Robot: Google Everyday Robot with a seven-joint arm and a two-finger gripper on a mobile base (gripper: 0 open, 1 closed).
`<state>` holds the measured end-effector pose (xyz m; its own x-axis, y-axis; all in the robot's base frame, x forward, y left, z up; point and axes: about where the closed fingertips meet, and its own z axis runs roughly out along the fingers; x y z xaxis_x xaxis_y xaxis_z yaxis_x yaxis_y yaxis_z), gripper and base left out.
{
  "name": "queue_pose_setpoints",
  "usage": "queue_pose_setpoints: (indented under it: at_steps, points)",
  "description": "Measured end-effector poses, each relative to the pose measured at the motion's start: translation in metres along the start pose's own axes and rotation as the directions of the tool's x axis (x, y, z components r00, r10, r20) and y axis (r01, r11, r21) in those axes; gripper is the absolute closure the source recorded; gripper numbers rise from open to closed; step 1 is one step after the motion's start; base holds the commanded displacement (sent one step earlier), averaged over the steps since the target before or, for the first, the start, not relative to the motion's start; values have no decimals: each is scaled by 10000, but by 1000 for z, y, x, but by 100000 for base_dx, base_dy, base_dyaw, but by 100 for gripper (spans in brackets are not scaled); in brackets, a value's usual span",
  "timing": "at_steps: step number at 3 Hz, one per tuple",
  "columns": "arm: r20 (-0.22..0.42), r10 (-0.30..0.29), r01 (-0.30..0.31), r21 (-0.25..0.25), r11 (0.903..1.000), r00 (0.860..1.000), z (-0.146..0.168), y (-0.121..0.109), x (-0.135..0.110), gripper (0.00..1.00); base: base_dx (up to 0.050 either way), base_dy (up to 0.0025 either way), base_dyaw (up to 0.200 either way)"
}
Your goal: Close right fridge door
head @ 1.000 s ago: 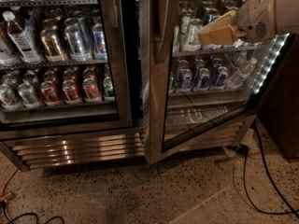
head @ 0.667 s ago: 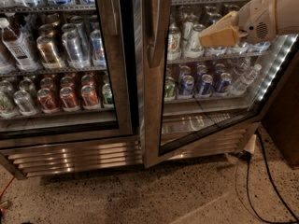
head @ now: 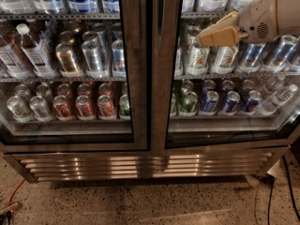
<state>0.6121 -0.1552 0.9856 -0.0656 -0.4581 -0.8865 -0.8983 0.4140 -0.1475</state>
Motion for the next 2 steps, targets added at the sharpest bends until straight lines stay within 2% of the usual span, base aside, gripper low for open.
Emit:
queue_pose_setpoints:
  at_steps: [2]
  points:
    - [0, -3, 3, -1, 10000, 10000, -1, 2, 0, 100, 0, 0, 0]
